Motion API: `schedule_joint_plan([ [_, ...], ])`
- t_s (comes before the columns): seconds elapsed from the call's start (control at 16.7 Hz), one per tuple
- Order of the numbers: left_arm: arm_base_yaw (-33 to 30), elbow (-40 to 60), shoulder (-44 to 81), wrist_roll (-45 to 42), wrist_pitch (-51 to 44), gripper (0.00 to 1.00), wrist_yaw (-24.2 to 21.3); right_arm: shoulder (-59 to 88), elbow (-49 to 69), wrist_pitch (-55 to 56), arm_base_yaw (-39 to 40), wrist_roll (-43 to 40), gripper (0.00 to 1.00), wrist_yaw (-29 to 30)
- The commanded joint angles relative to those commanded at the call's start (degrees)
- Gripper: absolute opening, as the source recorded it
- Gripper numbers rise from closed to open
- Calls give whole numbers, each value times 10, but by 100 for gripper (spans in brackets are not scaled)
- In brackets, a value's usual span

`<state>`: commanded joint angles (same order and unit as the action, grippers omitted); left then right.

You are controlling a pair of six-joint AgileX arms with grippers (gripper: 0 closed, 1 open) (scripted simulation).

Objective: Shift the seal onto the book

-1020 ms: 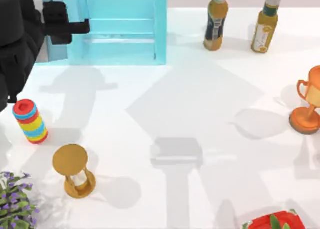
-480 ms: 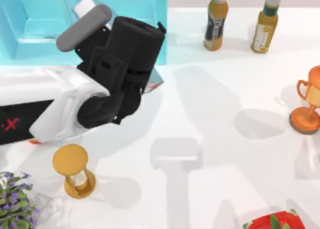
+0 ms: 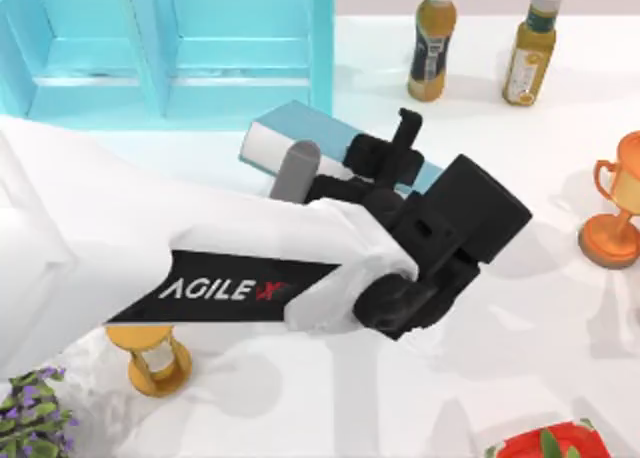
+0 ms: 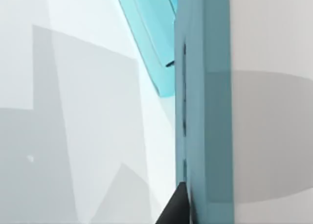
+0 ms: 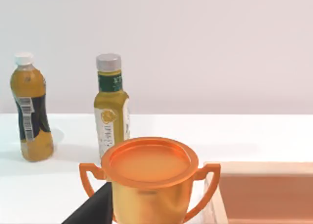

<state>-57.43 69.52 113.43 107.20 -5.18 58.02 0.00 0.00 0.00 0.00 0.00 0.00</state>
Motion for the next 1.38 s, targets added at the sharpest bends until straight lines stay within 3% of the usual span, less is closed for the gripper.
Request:
schedule_joint_plan([
  [0.24, -51, 64, 69, 183, -20, 0, 77, 0, 0, 0, 0, 0, 100, 0],
  [0.48, -78, 106, 102, 273, -26, 0, 126, 0, 0, 0, 0, 0, 100, 0],
  [1.38, -85, 108, 105, 297, -43, 0, 132, 0, 0, 0, 0, 0, 100, 0],
])
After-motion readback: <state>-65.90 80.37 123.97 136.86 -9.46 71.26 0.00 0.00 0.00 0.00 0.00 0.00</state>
